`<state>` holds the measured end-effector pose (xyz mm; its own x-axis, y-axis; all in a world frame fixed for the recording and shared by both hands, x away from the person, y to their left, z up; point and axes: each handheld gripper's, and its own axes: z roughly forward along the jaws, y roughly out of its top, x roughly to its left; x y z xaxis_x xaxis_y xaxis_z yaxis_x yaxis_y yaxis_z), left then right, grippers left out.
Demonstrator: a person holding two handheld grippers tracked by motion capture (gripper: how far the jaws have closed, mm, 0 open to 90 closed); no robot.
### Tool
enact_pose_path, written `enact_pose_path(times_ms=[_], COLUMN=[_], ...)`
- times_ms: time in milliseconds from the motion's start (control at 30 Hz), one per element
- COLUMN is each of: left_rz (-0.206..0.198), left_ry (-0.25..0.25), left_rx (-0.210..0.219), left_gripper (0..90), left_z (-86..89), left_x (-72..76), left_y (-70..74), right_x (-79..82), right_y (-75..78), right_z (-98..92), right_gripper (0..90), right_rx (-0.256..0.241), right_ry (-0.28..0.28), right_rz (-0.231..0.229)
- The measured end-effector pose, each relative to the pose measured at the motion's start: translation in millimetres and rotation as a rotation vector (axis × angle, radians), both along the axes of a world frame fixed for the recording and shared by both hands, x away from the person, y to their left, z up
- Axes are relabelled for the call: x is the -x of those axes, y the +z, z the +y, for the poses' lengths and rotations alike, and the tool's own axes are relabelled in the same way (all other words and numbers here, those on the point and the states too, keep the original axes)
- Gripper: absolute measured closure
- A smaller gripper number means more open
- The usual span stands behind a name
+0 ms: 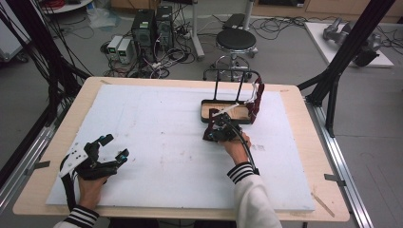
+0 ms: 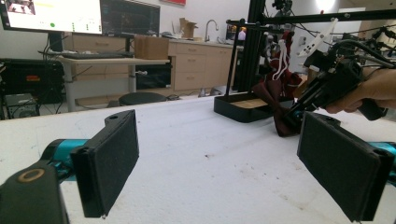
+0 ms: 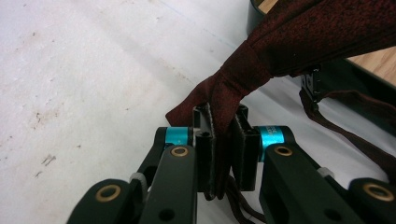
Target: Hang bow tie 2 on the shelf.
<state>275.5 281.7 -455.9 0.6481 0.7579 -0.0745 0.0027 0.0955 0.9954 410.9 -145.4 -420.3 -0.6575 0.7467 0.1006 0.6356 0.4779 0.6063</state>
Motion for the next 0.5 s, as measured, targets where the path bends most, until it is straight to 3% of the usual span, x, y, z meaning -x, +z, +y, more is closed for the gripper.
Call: enact_pose_path(times_ms=[300,500], left_rz=[-0.001,-0.002], left_ry=[0.001,-0.001], left_rx=[0.0,-0.004], left_gripper=[13.2,13.2], left_z=[-0.3,-0.2], left_x=[0.1,0.1], left_y=[0.0,0.0], right_x=[4.5,8.3], right_y=[8.2,16.2], right_z=[-1.1,-2.9], right_gripper=[82.2,82.3], right_rx=[-0.001,0.0], right_ry=[0.008,0.011], right_rz=[-0.056,-0.124])
